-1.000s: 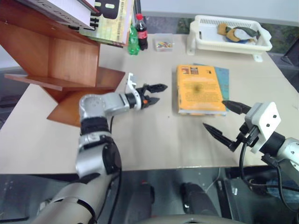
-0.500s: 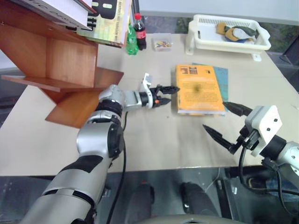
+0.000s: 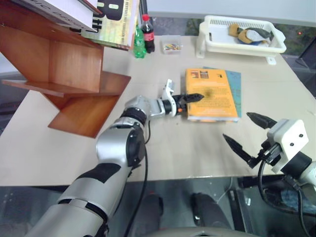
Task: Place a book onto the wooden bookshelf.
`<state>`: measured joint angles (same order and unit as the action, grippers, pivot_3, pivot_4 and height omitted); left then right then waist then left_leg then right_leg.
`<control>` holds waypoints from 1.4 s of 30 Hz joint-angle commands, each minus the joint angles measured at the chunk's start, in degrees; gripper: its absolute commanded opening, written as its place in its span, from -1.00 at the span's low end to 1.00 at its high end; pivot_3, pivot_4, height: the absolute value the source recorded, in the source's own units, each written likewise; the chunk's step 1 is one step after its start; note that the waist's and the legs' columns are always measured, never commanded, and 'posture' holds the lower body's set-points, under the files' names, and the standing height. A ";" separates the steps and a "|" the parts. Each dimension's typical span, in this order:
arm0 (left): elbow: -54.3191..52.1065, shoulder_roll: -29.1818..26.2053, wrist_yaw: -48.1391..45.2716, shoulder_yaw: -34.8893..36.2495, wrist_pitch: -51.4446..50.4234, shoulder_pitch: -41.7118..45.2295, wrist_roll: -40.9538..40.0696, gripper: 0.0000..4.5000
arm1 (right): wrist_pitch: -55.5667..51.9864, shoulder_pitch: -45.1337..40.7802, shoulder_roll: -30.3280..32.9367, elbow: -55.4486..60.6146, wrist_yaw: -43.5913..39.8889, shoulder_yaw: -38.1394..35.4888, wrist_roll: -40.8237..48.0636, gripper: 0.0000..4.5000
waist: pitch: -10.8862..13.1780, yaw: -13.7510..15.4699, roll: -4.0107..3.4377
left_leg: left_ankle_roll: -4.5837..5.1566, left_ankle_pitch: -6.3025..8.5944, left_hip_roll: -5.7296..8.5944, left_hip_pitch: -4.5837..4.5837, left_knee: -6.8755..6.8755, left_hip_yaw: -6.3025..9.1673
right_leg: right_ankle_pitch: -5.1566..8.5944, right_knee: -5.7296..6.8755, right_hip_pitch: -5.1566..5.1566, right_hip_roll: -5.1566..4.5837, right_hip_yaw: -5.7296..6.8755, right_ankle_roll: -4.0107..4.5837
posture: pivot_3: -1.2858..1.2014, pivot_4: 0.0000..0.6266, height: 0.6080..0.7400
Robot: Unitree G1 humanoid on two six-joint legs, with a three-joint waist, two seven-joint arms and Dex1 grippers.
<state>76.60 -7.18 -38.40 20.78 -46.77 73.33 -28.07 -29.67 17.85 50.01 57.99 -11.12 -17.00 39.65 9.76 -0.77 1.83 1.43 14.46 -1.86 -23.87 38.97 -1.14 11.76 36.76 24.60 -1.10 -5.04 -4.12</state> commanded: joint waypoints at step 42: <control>-88.14 -27.79 -12.21 -24.15 5.82 -30.66 6.00 -0.48 | 3.26 -2.56 -0.29 -10.52 -23.53 -12.18 5.77 1.00 | -0.01 0.19 -0.01 | -0.01 0.00 -0.16 0.05 0.08 -0.12 | 0.00 0.01 -0.04 0.04 -0.04 0.03 | 0.03 -0.52 1.00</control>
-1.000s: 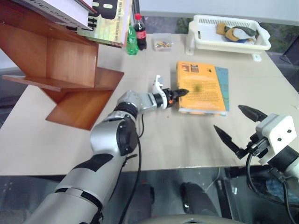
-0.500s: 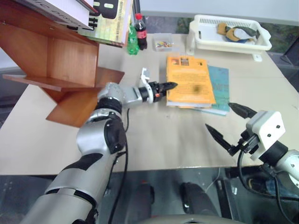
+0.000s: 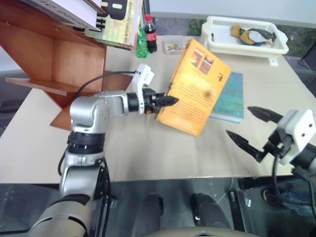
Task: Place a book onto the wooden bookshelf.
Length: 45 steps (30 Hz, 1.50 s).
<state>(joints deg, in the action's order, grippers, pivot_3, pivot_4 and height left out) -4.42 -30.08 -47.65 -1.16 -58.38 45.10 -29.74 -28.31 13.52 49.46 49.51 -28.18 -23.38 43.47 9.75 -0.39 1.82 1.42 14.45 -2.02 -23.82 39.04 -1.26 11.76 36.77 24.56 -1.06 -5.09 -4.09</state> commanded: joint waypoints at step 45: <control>41.92 -52.59 -37.25 22.96 109.49 -9.33 14.73 -0.48 | 4.71 -29.22 -4.10 -26.36 -27.18 12.75 -3.82 1.00 | 0.11 -0.40 -0.15 | 0.02 0.00 -0.21 0.00 0.07 -0.36 | 0.16 0.07 0.19 0.03 -0.01 0.23 | 0.03 -0.52 1.00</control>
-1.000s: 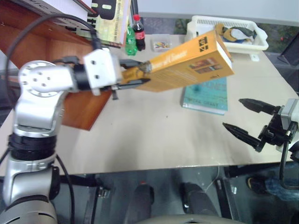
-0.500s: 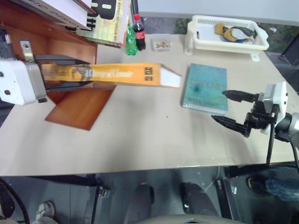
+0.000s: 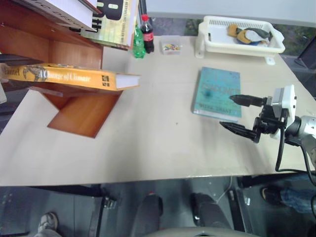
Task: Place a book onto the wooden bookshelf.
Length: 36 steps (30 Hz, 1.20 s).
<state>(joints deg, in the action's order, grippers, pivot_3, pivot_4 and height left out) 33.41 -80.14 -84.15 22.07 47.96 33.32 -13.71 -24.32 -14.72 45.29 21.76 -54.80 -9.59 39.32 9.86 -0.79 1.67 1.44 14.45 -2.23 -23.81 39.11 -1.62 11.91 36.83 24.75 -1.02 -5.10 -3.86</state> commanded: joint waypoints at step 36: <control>34.91 -1.77 6.74 -13.08 17.18 14.88 8.73 -0.28 | 1.00 -10.84 -12.50 4.18 -0.02 7.33 3.40 1.00 | -0.11 -1.17 0.08 | 0.01 -0.02 -0.15 0.50 0.27 -0.23 | 0.24 1.11 -0.01 0.08 -0.13 0.02 | 0.03 -0.52 1.00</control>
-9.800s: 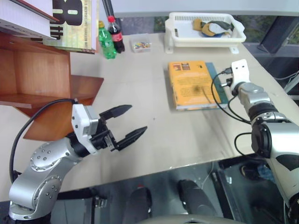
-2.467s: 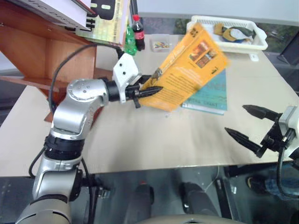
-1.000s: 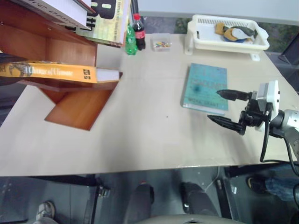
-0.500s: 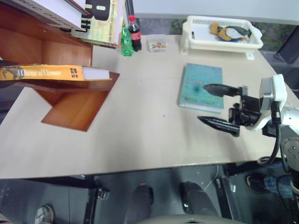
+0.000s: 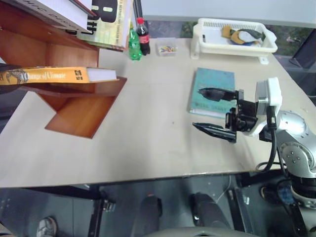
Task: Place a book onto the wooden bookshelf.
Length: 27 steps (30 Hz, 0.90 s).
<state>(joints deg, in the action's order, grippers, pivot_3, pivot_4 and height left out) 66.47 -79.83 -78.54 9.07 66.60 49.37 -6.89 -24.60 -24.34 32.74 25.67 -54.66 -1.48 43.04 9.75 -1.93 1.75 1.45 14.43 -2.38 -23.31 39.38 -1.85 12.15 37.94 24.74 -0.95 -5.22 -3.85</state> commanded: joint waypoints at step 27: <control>-6.24 -4.03 5.24 20.96 0.56 -25.80 -15.74 0.96 | 5.05 -6.08 -2.67 -9.71 -7.25 1.57 -4.17 1.00 | 0.02 -0.31 0.07 | -0.01 0.01 -0.05 -0.54 -0.18 -0.30 | -0.05 -0.10 0.61 -0.06 -0.09 0.29 | 0.03 -0.52 1.00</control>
<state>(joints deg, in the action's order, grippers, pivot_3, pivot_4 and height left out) 62.86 -82.60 -73.96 26.62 67.62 24.21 -19.59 -20.88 -29.16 30.19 15.83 -61.04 0.37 38.88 9.77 -2.24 1.82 1.44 14.44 -2.44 -23.85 39.20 -2.15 12.10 37.84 25.35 -1.01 -5.32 -3.56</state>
